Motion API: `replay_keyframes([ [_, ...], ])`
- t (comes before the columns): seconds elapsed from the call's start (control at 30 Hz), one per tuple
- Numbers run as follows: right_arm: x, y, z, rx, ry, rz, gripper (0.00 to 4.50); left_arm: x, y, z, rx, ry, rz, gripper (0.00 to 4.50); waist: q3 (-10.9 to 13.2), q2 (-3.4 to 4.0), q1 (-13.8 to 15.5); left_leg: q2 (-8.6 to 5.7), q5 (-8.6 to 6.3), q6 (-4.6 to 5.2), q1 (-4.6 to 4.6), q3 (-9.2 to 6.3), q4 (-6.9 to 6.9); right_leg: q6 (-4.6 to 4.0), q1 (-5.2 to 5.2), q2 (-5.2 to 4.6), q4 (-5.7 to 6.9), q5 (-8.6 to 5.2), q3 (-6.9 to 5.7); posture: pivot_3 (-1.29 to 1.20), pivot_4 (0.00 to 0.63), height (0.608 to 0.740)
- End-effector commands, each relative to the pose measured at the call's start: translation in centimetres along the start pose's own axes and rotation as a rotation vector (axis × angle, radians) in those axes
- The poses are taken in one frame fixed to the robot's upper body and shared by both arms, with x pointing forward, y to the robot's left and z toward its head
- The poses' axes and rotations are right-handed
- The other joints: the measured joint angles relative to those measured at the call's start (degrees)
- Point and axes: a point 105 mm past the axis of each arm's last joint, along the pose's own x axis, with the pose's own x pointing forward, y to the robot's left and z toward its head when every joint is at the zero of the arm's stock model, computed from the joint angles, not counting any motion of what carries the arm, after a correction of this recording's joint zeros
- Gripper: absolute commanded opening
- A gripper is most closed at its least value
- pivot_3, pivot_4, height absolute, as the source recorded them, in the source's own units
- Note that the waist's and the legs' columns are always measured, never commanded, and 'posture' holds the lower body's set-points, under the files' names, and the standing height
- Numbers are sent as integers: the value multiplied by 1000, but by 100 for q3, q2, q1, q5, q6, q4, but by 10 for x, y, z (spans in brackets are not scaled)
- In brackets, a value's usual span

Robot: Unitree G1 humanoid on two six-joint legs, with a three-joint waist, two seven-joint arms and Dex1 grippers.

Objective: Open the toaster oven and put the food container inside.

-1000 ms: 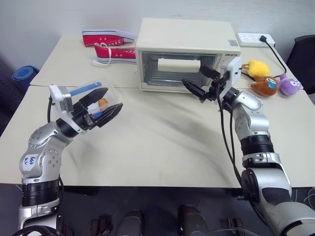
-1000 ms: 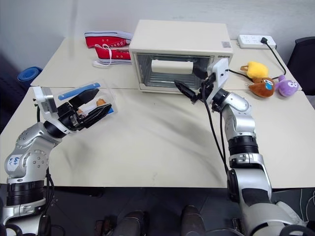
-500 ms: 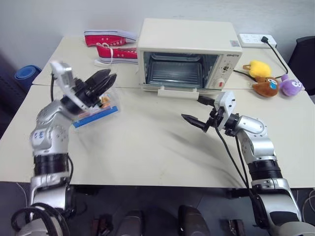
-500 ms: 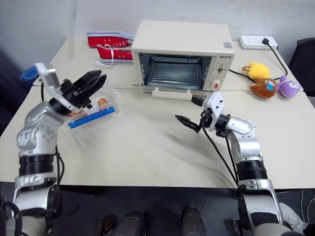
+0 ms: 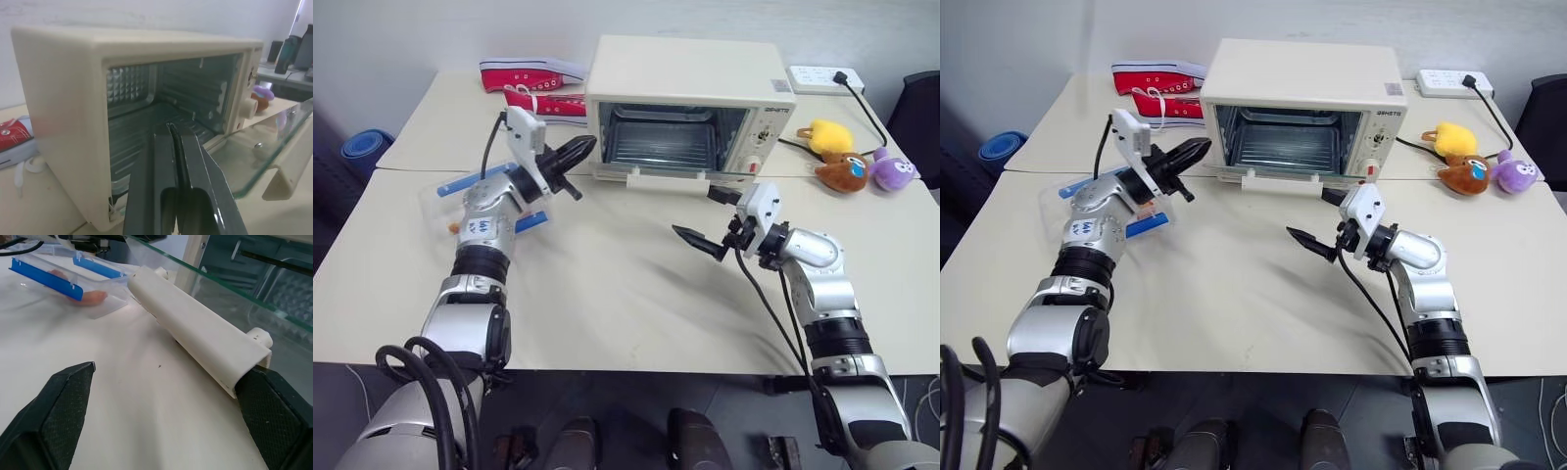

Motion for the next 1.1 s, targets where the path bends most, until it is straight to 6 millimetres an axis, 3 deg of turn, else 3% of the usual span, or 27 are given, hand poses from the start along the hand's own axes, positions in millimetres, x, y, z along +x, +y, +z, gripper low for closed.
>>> replay_keyframes([
  [0.03,-25,1,8,-53,-35,-46,4500,4,-10,0,120,53,-94,37,0,-1,8,0,0,0,-2,0,0,0,0,0,0,0,0,0,150,740],
  [0.2,-71,17,-11,-37,57,-108,4500,5,-21,-9,142,96,-158,37,2,-3,46,-1,-2,4,-6,1,11,1,2,0,0,1,0,0,150,740],
  [0.3,-101,23,-17,-30,124,-173,4500,6,-35,-24,178,172,-231,37,2,-3,67,-1,-3,5,-5,2,12,1,3,-1,2,1,0,0,150,740],
  [0.4,-116,23,-13,-29,143,-230,4500,6,-47,-45,218,276,-263,37,2,-3,108,-1,-4,7,-3,6,15,1,5,-1,4,1,3,0,150,740],
  [0.63,-116,20,-2,-25,123,-257,4500,3,-59,-69,158,363,-236,37,2,-3,164,1,-6,10,-2,9,28,1,5,-1,13,1,7,0,150,740],
  [0.7,-110,16,3,6,96,-273,4500,2,-60,-64,116,334,-220,37,2,-3,172,0,-8,13,-4,9,35,1,7,-1,13,1,10,0,150,740],
  [0.83,-95,16,16,65,17,-213,4500,-8,-67,-33,-23,155,-217,932,2,-3,163,2,-11,13,-5,6,40,1,7,-1,15,1,10,0,150,740],
  [0.9,-86,13,24,45,-21,-196,4500,-31,-69,-18,-27,97,-230,1543,2,-3,137,4,-12,10,-6,2,40,1,5,-1,17,1,9,0,150,740],
  [0.97,-79,10,30,55,-60,-186,4500,-56,-62,-16,-27,119,-163,2190,1,-1,94,9,-14,7,-2,4,38,1,5,1,18,1,12,0,150,740],
  [1.1,-59,15,44,34,-134,-108,4500,-140,-37,11,-127,31,76,3386,0,0,1,19,-17,1,4,-1,36,-2,4,7,24,-1,14,0,150,740],
])
